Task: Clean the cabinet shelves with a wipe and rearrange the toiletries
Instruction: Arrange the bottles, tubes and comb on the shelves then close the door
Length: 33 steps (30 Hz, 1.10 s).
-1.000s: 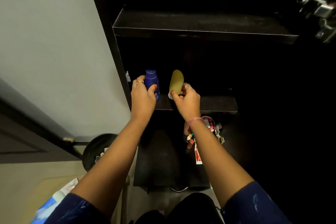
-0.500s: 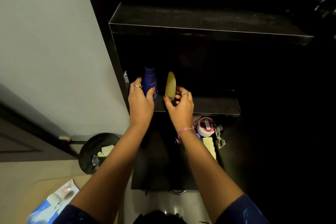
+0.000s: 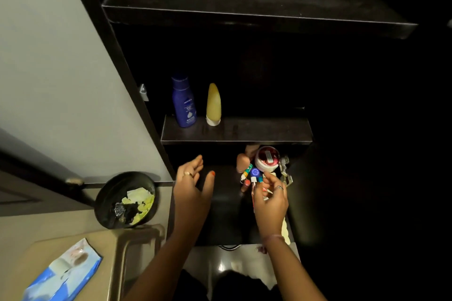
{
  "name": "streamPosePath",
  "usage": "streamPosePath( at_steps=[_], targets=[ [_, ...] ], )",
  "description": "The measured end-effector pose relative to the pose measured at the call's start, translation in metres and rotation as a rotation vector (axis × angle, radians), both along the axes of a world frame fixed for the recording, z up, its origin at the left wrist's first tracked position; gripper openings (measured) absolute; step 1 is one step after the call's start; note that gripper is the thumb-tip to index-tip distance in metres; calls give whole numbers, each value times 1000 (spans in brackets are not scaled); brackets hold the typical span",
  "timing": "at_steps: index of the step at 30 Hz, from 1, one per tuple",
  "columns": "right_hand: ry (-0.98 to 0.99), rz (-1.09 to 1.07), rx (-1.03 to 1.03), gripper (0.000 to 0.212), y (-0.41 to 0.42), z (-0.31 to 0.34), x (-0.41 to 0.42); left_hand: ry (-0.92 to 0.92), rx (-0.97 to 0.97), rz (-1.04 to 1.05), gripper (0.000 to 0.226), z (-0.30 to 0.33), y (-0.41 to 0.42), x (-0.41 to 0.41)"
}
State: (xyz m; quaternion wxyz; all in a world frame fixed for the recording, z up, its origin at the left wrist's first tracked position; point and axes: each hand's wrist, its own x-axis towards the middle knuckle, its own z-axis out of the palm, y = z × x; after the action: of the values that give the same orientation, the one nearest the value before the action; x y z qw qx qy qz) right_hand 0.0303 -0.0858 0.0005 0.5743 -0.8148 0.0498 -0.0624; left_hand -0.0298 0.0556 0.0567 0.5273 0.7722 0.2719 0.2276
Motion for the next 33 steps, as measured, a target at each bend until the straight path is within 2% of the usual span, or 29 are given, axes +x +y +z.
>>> streamPosePath(
  at_steps=[2,5,12,15,18,22,25,33],
  targets=[
    [122,-4,-68,22,-13,-14,5,81,47,-63,48,-17,-12,7],
    [206,19,-138,22,-19,-24,13,160,54,-141,47,-37,-23,28],
    [200,85,-208,26,-11,-33,49,278,64,-207,48,-74,-35,86],
    [290,198,-287,33,-7,-39,66,310,40,-174,37,-84,-35,106],
    [371,279,-337,33,-6,-51,66,299,-7,-226,23,-92,-36,119],
    [357,359,-394,29,-3,-62,55,326,17,-282,28,-103,-35,131],
    [302,385,-397,20,1,-67,52,358,-41,-279,29,-109,-33,137],
    [345,294,-363,7,11,-84,51,412,28,-321,25,-122,-32,143]
  ],
)
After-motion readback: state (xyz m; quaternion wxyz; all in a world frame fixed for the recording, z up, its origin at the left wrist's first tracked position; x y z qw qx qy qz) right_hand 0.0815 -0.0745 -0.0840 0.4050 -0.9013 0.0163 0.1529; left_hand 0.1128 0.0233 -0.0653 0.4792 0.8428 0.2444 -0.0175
